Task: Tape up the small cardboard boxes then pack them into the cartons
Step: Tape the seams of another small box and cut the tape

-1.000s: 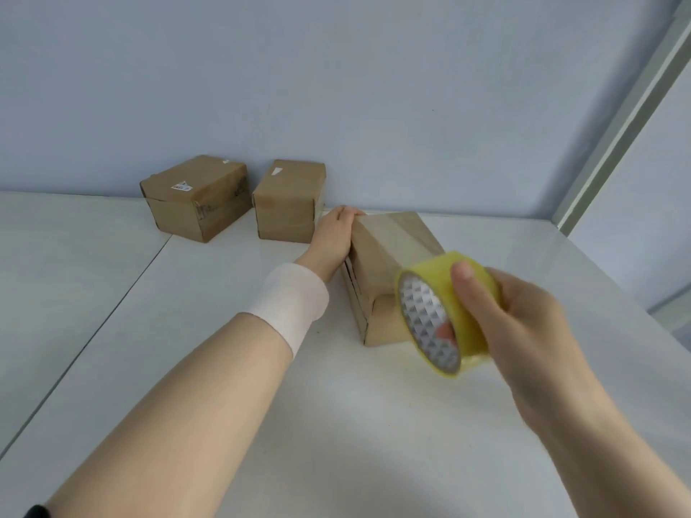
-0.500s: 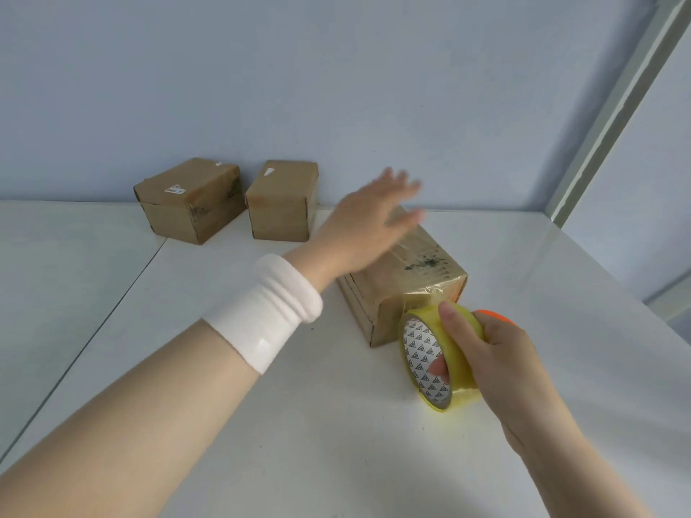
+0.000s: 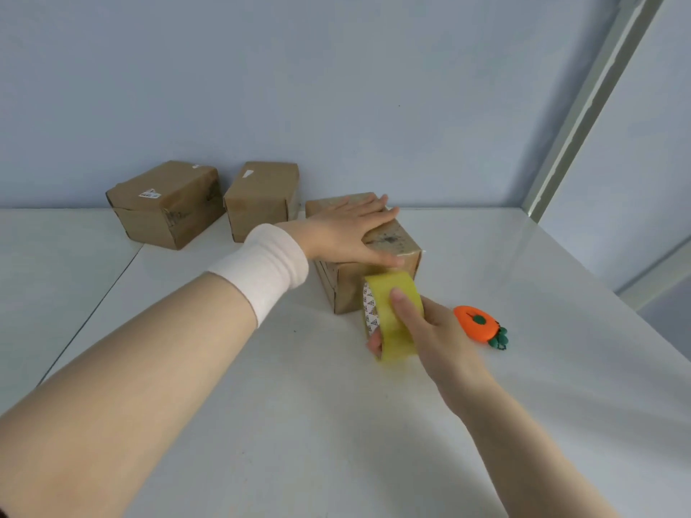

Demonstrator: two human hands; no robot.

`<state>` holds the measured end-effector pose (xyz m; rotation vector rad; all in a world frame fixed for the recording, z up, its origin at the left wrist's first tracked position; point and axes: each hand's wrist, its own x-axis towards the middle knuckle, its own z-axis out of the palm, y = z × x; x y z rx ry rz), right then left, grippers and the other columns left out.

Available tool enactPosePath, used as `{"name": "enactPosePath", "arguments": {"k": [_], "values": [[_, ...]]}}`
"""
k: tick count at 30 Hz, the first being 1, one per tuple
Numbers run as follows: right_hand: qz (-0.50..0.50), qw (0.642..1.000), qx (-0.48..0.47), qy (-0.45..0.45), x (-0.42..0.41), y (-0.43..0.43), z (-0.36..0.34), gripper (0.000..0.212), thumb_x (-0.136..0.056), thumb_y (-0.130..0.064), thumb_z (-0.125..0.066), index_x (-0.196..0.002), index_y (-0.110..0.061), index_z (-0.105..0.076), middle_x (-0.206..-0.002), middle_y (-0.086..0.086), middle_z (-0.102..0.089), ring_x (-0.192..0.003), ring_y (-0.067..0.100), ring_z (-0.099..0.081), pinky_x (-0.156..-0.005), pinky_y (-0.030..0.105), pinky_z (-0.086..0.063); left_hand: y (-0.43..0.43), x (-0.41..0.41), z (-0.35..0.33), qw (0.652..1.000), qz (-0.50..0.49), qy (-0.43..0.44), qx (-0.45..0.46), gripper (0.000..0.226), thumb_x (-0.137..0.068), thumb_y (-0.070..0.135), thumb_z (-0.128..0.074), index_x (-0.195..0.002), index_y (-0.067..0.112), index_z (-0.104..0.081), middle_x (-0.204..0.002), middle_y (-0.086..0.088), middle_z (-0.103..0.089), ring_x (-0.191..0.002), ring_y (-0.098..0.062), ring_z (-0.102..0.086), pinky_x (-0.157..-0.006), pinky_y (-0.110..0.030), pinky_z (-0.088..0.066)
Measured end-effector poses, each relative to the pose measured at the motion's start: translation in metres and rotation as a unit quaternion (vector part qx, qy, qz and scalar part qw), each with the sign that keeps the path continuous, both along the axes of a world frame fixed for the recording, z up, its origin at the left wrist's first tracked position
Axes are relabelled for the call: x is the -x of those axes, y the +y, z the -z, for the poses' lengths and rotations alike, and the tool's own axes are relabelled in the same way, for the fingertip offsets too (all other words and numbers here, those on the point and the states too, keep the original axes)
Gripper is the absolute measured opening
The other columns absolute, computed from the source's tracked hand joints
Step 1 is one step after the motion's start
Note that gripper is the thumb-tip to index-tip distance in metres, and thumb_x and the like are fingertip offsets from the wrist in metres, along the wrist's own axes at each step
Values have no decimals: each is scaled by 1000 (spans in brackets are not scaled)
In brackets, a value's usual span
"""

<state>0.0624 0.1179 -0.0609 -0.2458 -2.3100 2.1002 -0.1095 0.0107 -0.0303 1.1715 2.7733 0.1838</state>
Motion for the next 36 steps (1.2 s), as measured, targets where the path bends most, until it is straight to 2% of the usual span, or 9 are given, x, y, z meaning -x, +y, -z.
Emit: {"name": "enactPosePath", "arguments": {"k": [8,11,13,15,17,20,24,30,36], "values": [[50,997,28,-48,-8,0,1,37,-96,-39,-44,-92,-7,-62,-50,-3,-65,-41,4,-59,-38,8,-39,-6,12,2,999,23,-3,-48,81,-83,64,-46,-149,31,-12,-158,10,2,-143,-3,7,-112,-24,8],[28,997,24,-61,-8,1,-2,41,-94,-44,-44,-92,-8,-63,-54,-1,-68,-44,6,-62,-40,8,-41,-9,-3,-1,985,-11,0,-172,65,-88,52,-52,-143,23,-35,-154,0,-28,-143,-11,-18,-116,-31,-9],[2,996,34,-77,-9,6,-2,47,-91,-51,-45,-94,-8,-63,-64,4,-72,-54,12,-67,-48,13,-48,-15,-23,0,936,-75,85,-334,37,-89,42,-57,-117,18,-59,-121,2,-59,-117,-11,-50,-101,-25,-33],[-19,995,20,-93,-10,15,-1,57,-82,-64,-47,-95,-11,-64,-80,6,-74,-72,17,-71,-64,23,-56,-24,-52,5,872,-142,138,-449,13,-88,34,-61,-80,24,-57,-79,16,-57,-77,7,-53,-73,-10,-38],[5,997,-14,-72,-7,33,-1,59,-74,-68,-50,-94,-14,-65,-88,4,-74,-78,15,-70,-75,28,-55,-29,-83,14,870,-205,98,-438,26,-86,38,-60,-66,27,-49,-64,16,-51,-61,9,-49,-59,-5,-35],[108,962,-252,-2,6,77,4,32,-87,-44,-57,-99,-14,-63,-107,8,-68,-89,14,-62,-80,25,-47,-25,-110,27,896,-274,-59,-343,42,-85,53,-52,-66,16,-56,-64,8,-55,-61,-2,-49,-54,-9,-34],[40,856,-511,-64,17,121,30,41,-89,-45,-54,-120,-19,-60,-126,13,-50,-124,32,-31,-90,26,-19,-12,-116,26,825,-337,-220,-396,42,-86,57,-49,-78,17,-59,-77,1,-58,-71,-16,-54,-73,-24,-38],[43,970,-228,77,23,120,22,18,-81,-12,-70,-86,-20,-55,-96,7,-64,-78,27,-61,-65,29,-47,-4,-116,34,738,-348,-295,-497,19,-88,34,-61,-89,17,-70,-92,-5,-70,-82,-15,-66,-77,-23,-53],[-105,929,-258,242,47,75,-26,24,-82,-10,-69,-99,-26,-63,-88,-23,-59,-78,-13,-55,-70,1,-39,-3,-112,38,661,-377,-346,-548,18,-88,28,-62,-95,12,-67,-85,-3,-69,-77,-14,-65,-68,-21,-52]]}}
